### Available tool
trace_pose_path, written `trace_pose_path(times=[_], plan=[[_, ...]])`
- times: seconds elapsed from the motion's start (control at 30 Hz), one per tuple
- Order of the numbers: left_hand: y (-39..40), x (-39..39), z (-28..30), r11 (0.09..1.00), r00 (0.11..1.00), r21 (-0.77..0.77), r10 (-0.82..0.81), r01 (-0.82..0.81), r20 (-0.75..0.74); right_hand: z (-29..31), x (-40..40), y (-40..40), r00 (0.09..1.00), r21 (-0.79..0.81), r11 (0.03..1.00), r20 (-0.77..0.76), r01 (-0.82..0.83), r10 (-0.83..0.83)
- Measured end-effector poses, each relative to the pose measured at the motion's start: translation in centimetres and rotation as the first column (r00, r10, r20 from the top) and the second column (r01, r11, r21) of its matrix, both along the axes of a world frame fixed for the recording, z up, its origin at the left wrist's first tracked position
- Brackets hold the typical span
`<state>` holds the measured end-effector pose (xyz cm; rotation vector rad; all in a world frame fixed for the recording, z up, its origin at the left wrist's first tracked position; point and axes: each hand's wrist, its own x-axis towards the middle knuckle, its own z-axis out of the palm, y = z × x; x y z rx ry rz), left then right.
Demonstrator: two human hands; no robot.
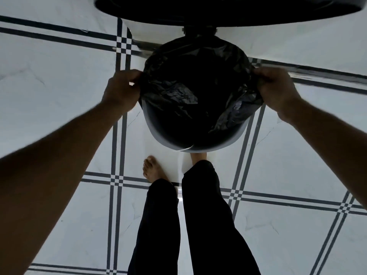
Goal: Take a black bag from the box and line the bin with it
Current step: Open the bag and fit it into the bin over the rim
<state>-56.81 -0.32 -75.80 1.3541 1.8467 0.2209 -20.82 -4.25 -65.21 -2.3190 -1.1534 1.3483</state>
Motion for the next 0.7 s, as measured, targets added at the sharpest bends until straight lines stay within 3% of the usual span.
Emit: trace_pose_path(times=[0.07, 0.1, 0.17, 0.27, 0.4, 0.57, 0.7], plan=[[-1.4, 0.9, 4.1, 0.994, 1.0, -0.107, -0.015, 0.017, 0.018, 0.7, -0.1, -1.6, 0.996, 0.019, 0.996, 0.009, 0.087, -0.088], [-2.0, 2.3, 8.5, 0.987, 0.998, -0.16, 0.009, -0.017, -0.055, 0.7, -0.3, -2.3, 0.984, 0.028, 0.984, 0.0, 0.177, -0.178], [-4.0, 2.8, 14.1, 0.986, 0.997, -0.148, 0.069, -0.071, -0.018, 0.9, -1.0, -4.3, 0.943, 0.022, 0.943, 0.009, 0.331, -0.331], [-5.0, 4.1, 12.5, 0.982, 0.988, -0.11, 0.155, -0.151, 0.026, 1.2, -2.5, -7.2, 0.905, -0.006, 0.905, 0.008, 0.426, -0.426], [-5.1, 6.0, 11.9, 0.954, 0.96, -0.132, 0.255, -0.269, -0.114, 1.1, -4.1, -8.8, 0.83, -0.031, 0.83, 0.061, 0.557, -0.555], [-5.1, 6.6, 12.2, 0.906, 0.913, -0.147, 0.372, -0.396, -0.167, 1.2, -5.8, -7.8, 0.723, 0.046, 0.723, 0.026, 0.689, -0.69], [-5.9, 5.8, 12.8, 0.955, 0.941, -0.048, 0.277, -0.291, -0.197, 1.7, -6.0, -7.1, 0.799, 0.024, 0.833, 0.269, 0.552, -0.537]])
